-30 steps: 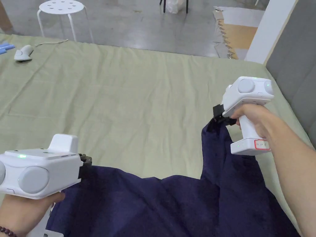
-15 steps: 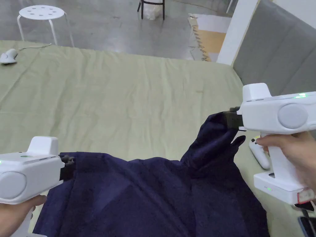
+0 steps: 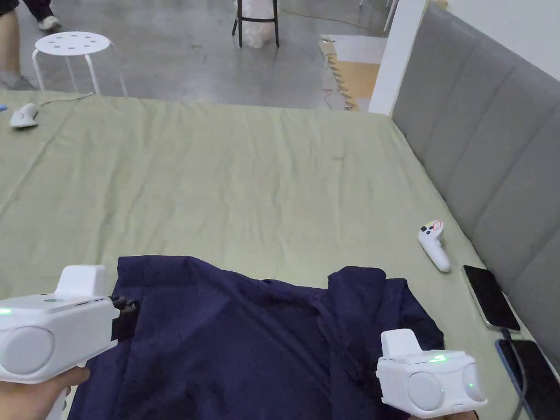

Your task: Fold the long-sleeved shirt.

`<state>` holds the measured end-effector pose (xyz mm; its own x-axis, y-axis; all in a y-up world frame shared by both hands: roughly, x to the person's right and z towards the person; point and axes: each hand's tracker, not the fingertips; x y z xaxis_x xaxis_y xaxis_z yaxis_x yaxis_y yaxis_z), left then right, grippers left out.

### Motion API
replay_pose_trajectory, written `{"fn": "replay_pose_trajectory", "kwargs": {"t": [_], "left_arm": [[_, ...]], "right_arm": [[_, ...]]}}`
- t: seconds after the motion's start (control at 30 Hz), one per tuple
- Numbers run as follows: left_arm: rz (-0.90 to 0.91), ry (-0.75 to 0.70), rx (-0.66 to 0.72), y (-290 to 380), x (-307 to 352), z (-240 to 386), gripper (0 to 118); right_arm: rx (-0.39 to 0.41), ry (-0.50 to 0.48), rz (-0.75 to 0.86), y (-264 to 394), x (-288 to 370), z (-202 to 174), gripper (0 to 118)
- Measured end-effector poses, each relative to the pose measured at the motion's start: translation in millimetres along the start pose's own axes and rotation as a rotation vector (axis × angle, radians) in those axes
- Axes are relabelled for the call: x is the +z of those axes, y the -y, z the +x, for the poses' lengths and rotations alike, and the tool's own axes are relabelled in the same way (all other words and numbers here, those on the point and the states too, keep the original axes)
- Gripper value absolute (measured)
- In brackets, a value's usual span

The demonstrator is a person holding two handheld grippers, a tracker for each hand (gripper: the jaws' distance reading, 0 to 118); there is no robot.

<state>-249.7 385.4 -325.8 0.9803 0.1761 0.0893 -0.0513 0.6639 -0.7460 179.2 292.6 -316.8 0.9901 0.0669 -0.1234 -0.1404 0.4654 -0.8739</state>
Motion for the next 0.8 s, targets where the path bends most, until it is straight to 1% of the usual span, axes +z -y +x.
{"fn": "replay_pose_trajectory", "kwargs": {"t": [0.03,0.07,0.17,0.23,0.3,0.33,0.37,0.4,0.43,0.47,0.5,0.53,0.57,0.6,0.63,0.67,0.7,0.73,0.77,0.8], "left_arm": [[-0.002,-0.001,0.002,0.5,0.5,0.2,4],[-0.003,-0.001,0.003,1.2,0.9,1.0,4],[0.003,-0.001,0.003,2.2,5.7,2.9,4],[0.010,0.008,0.005,2.7,8.5,7.0,4],[0.013,0.014,0.002,2.5,12.0,9.8,4],[0.017,0.016,0.000,3.2,13.7,12.1,4],[0.019,0.020,0.000,3.0,15.0,12.1,4],[0.019,0.023,0.000,2.5,15.7,12.0,4],[0.019,0.025,0.000,2.2,16.6,12.0,4],[0.019,0.024,-0.004,2.6,18.1,14.9,4],[0.022,0.023,-0.007,2.6,19.3,15.1,4],[0.026,0.024,-0.008,2.3,19.1,14.7,4],[0.026,0.026,-0.008,0.8,17.9,13.8,4],[0.021,0.027,-0.009,-1.1,15.2,15.8,4],[0.014,0.025,-0.013,-3.9,12.2,15.7,4],[0.005,0.023,-0.018,-8.5,8.5,15.2,4],[0.005,0.019,-0.018,-14.9,3.7,15.3,4],[0.006,0.018,-0.020,-20.7,-1.2,15.9,4],[0.003,0.017,-0.023,-30.8,-8.4,14.5,4],[-0.001,0.015,-0.025,-40.3,-16.0,12.3,4]], "right_arm": [[-0.036,-0.009,-0.017,-1.9,3.8,2.3,1],[-0.054,-0.019,-0.014,-0.9,7.4,3.9,1],[-0.052,-0.013,-0.011,5.4,11.9,6.5,1],[-0.027,0.005,-0.049,10.6,-2.9,4.4,1],[-0.024,-0.001,-0.011,13.1,-2.4,4.3,2],[-0.022,-0.003,-0.021,9.2,0.7,5.1,3],[-0.023,-0.009,-0.023,5.9,5.5,6.4,10],[-0.028,-0.016,-0.017,6.6,13.6,7.9,43],[-0.035,-0.016,-0.014,6.4,21.2,8.0,79],[-0.044,-0.014,-0.004,7.1,30.6,7.9,111],[-0.066,-0.004,0.026,10.5,38.5,9.2,117],[-0.078,0.010,0.059,12.8,45.2,10.2,111],[-0.103,-0.026,0.108,14.5,55.8,10.8,105],[-0.108,-0.038,0.111,13.1,61.2,13.1,100],[-0.109,-0.026,0.087,11.7,65.6,14.7,94],[-0.138,-0.028,0.076,13.5,67.3,21.5,67],[-0.150,-0.035,0.080,14.2,69.1,23.7,14],[-0.157,-0.034,0.087,15.7,70.2,25.2,1],[-0.167,-0.040,0.104,17.3,73.9,25.9,2],[-0.160,-0.044,0.105,13.6,72.1,26.1,2]]}}
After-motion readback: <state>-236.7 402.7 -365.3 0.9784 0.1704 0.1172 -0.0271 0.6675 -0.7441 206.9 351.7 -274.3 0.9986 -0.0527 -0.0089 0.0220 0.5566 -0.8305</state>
